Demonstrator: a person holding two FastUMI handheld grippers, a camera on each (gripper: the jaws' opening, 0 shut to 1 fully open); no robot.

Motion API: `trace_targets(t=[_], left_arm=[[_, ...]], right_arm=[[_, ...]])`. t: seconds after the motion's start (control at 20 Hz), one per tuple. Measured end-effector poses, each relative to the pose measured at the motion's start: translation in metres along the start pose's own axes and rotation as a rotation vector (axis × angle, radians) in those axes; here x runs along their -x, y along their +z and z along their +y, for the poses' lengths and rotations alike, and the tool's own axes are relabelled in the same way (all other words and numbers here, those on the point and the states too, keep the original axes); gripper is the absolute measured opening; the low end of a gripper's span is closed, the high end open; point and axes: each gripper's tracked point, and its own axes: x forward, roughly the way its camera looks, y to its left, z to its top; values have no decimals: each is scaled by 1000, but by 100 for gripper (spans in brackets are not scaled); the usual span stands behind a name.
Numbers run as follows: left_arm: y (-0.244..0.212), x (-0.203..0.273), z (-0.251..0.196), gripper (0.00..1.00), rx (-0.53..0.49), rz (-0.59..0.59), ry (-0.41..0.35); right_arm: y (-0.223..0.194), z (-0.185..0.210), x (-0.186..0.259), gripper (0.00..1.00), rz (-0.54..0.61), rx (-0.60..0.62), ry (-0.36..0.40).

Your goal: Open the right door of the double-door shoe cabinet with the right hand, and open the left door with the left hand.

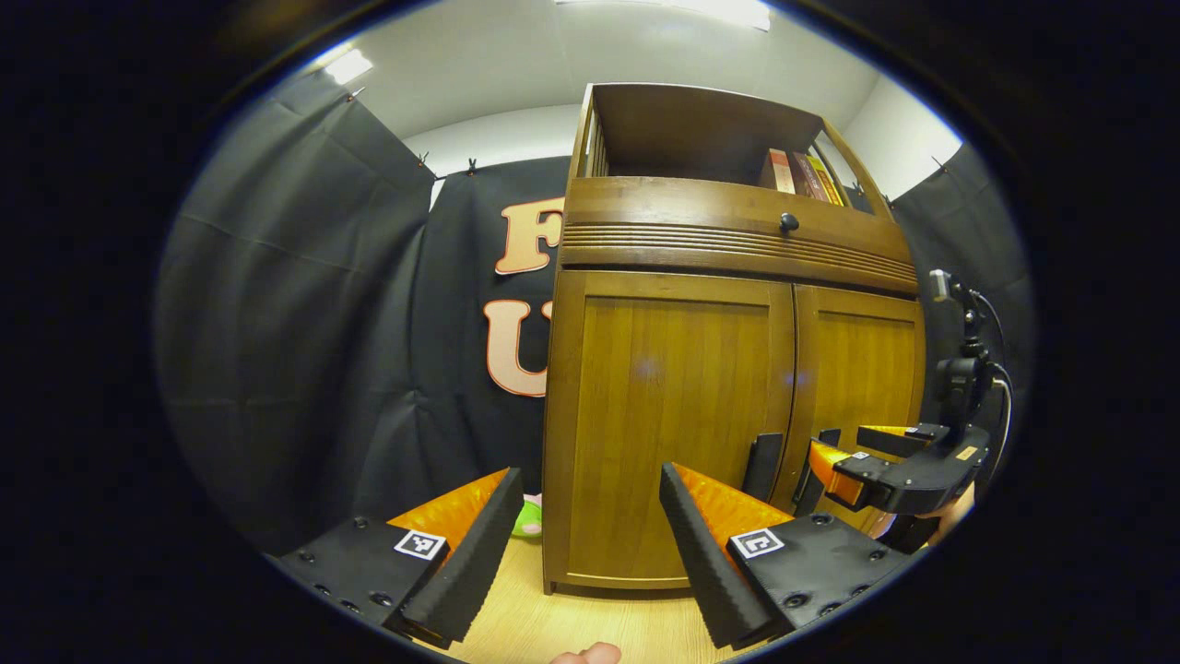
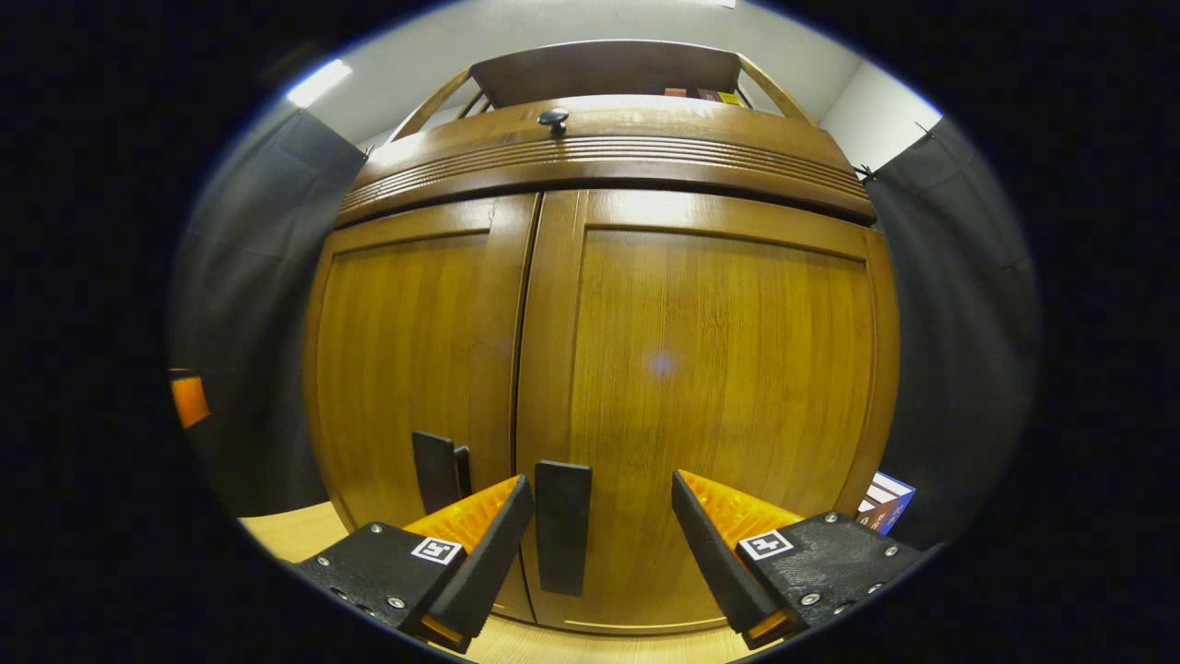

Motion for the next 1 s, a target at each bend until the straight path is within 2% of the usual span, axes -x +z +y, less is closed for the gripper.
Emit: trace_targets(t=[0.05,0.15,0.2,0.25,0.35,0.5,0.6,0.75,0.85,0.9,0.95,1.0], left_arm=[[-1,-1,0,95,1,4,0],[-2,-2,-1,98,4,8,-4],[-4,-2,-1,95,4,12,-8],[-4,-2,-1,95,3,14,-9],[-4,-3,-1,97,-3,19,-9],[0,-3,-4,95,13,0,-10],[0,-2,-5,95,14,6,-29],[-1,-3,-3,94,2,6,-17],[1,-2,-4,95,11,5,-17],[1,-2,-4,95,12,5,-17],[2,-2,-4,95,12,4,-15],[2,-2,-5,94,12,3,-14]], right_arm=[[-3,1,-4,100,4,1,-1],[-4,-1,-10,100,4,-1,-16],[-6,-2,-12,99,5,-15,-16],[-9,-1,-16,92,16,-37,-14],[-7,-3,-18,89,1,-57,-33],[-7,1,-19,87,-5,-21,-30],[-8,6,-18,72,-3,-33,-20],[-9,22,-19,51,2,-67,20],[-9,21,-19,36,6,-85,12],[-9,21,-18,36,4,-93,15],[-10,22,-20,45,8,-97,20],[-9,22,-19,34,8,-97,24]])
